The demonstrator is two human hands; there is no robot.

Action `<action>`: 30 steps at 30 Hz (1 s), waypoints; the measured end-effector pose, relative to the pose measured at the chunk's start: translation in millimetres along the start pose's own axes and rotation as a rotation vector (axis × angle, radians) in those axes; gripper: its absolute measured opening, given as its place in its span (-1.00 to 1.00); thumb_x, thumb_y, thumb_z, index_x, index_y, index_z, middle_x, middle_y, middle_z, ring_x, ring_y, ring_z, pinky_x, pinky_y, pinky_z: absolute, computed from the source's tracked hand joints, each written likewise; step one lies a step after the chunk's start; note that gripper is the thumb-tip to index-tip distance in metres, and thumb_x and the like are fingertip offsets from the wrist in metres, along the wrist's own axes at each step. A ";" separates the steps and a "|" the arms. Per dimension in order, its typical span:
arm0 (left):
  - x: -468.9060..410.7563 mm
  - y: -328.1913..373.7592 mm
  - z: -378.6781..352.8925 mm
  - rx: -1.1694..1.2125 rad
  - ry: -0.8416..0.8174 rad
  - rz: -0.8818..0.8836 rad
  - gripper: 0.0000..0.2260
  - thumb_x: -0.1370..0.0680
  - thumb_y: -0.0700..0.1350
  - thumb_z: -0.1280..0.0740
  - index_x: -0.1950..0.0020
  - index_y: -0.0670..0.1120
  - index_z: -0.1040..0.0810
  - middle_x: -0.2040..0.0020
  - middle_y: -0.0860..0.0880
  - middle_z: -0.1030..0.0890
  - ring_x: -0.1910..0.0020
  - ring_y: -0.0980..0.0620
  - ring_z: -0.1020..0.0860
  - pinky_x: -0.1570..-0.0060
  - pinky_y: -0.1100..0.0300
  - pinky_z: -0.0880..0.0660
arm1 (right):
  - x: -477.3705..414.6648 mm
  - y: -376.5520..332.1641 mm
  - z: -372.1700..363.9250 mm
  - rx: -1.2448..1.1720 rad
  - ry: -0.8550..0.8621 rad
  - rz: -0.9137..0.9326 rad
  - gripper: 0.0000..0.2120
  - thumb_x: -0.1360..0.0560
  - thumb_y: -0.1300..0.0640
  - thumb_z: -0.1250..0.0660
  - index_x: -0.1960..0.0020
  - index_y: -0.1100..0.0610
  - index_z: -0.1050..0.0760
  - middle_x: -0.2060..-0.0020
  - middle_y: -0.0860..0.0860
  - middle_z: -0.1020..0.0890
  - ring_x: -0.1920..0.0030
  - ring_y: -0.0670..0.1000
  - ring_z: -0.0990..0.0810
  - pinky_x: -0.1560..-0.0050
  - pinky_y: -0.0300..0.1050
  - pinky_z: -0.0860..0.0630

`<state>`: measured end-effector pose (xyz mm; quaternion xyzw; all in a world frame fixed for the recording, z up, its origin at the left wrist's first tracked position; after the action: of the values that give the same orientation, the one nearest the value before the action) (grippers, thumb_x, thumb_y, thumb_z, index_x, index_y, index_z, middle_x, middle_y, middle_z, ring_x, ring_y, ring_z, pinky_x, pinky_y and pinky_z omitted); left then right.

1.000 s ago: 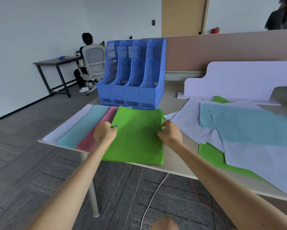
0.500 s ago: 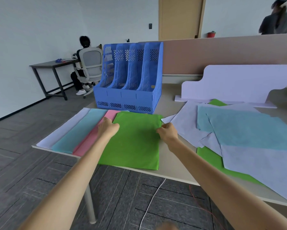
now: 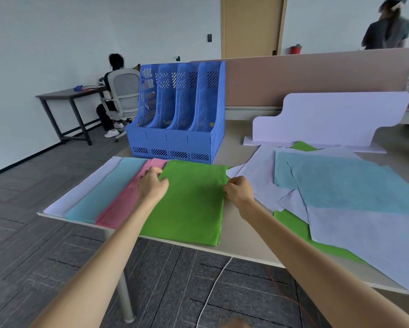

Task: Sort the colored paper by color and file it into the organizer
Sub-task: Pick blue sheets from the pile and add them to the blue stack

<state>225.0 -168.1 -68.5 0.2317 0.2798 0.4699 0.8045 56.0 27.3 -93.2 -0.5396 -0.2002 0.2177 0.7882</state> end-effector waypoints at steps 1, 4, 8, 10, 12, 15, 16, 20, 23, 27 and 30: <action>4.3 6.9 0.1 0.029 0.023 -0.054 -0.74 -0.55 -0.23 -0.29 -0.24 -0.17 -0.46 -0.21 -0.04 -0.53 -0.16 -0.02 -0.48 -0.11 0.21 -0.41 | 1.4 -0.7 3.7 -0.003 0.009 0.012 -0.93 -0.29 0.31 -0.14 0.28 0.18 -0.27 0.33 0.11 -0.30 0.27 0.05 -0.24 0.34 -0.15 -0.11; 21.0 28.4 -8.2 0.138 0.011 -0.187 -0.80 -0.55 -0.27 -0.28 -0.17 -0.15 -0.52 -0.17 -0.03 -0.57 -0.14 0.01 -0.52 -0.08 0.29 -0.39 | 3.3 2.8 17.2 -0.063 0.049 0.046 -0.81 -0.33 0.33 -0.18 0.15 0.45 -0.42 0.31 0.31 -0.37 0.25 0.00 -0.33 0.25 -0.11 -0.31; 53.7 60.6 -23.9 0.247 -0.068 -0.282 -0.84 -0.55 -0.30 -0.28 -0.07 -0.15 -0.58 -0.05 0.00 -0.61 -0.04 0.10 -0.53 0.05 0.53 -0.35 | 10.4 8.3 41.2 -0.155 0.042 0.057 -0.82 -0.44 0.37 -0.19 -0.01 0.32 -0.48 0.13 0.24 -0.58 0.23 0.12 -0.57 0.03 0.15 -0.60; 68.9 77.5 -31.5 0.294 -0.089 -0.307 -0.85 -0.55 -0.31 -0.28 -0.04 -0.16 -0.60 0.01 0.01 -0.62 0.02 0.13 -0.53 0.14 0.59 -0.35 | 14.6 9.7 57.4 -0.208 0.033 0.076 -0.80 -0.45 0.42 -0.16 -0.01 0.29 -0.48 0.08 0.20 -0.59 0.27 0.09 -0.58 0.15 0.01 -0.61; 82.5 94.6 -40.9 0.322 -0.119 -0.326 -0.85 -0.54 -0.31 -0.29 -0.01 -0.13 -0.61 0.04 0.03 -0.62 0.04 0.14 -0.54 0.14 0.58 -0.36 | 19.8 12.0 75.6 -0.228 0.042 0.085 -0.80 -0.44 0.45 -0.15 0.02 0.31 -0.49 0.12 0.19 -0.57 0.32 0.07 -0.56 0.28 -0.10 -0.56; 99.9 118.6 -60.3 0.349 -0.183 -0.345 -0.84 -0.54 -0.30 -0.28 0.02 -0.10 -0.61 0.04 0.03 -0.64 0.04 0.12 -0.56 0.08 0.40 -0.44 | 27.5 17.9 104.7 -0.205 0.063 0.086 -0.78 -0.43 0.48 -0.12 0.06 0.31 -0.50 0.19 0.19 -0.57 0.35 0.10 -0.56 0.30 -0.09 -0.54; 105.6 126.7 -67.0 0.351 -0.200 -0.344 -0.84 -0.54 -0.30 -0.28 0.02 -0.11 -0.61 0.03 0.02 -0.64 0.05 0.10 -0.56 0.07 0.32 -0.47 | 29.3 20.6 115.5 -0.191 0.070 0.091 -0.78 -0.43 0.48 -0.12 0.08 0.31 -0.49 0.20 0.19 -0.57 0.35 0.11 -0.56 0.30 -0.08 -0.55; 127.1 160.0 -96.8 0.357 -0.264 -0.360 -0.85 -0.53 -0.33 -0.27 0.03 -0.19 -0.63 0.08 -0.02 -0.63 0.14 0.10 -0.53 0.20 0.43 -0.40 | 36.3 36.0 163.8 -0.111 0.125 0.119 -0.77 -0.43 0.49 -0.12 0.09 0.29 -0.50 0.22 0.19 -0.59 0.34 0.11 -0.57 0.29 -0.07 -0.57; 138.8 184.5 -121.6 0.368 -0.308 -0.367 -0.83 -0.50 -0.36 -0.28 0.09 -0.16 -0.63 0.12 -0.01 -0.62 0.16 0.08 -0.54 0.11 0.31 -0.47 | 37.4 49.5 204.6 0.008 0.182 0.144 -0.77 -0.43 0.46 -0.16 0.12 0.22 -0.52 0.21 0.14 -0.61 0.27 0.10 -0.60 0.27 -0.07 -0.60; 141.4 212.8 -152.0 0.275 -0.340 -0.342 -0.83 -0.51 -0.30 -0.28 -0.01 -0.12 -0.61 -0.01 0.00 -0.62 0.02 0.08 -0.54 0.04 0.26 -0.44 | 34.7 64.4 259.9 0.429 0.266 0.268 -0.76 -0.40 0.34 -0.27 0.08 0.07 -0.61 0.05 0.00 -0.67 -0.01 0.04 -0.61 -0.04 -0.03 -0.54; 129.3 229.0 -169.9 0.164 -0.321 -0.309 -0.78 -0.52 -0.22 -0.28 -0.16 -0.14 -0.54 -0.19 -0.09 -0.54 -0.18 -0.03 -0.49 -0.04 0.18 -0.41 | 29.4 79.1 283.6 0.674 0.178 0.278 -0.73 -0.46 0.06 -0.39 -0.16 0.03 -0.55 -0.24 0.00 -0.54 -0.29 0.04 -0.45 -0.26 -0.05 -0.39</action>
<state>20.0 68.4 -78.0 0.3224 0.2174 0.2742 0.8796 -86.0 285.8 -69.3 -0.2887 0.0272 0.3288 0.8988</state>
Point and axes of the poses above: each hand's wrist, its own x-axis away from the middle knuckle, its own z-axis out of the back of the hand, y = z × x, the point moved 6 cm from there along -x, towards the middle knuckle
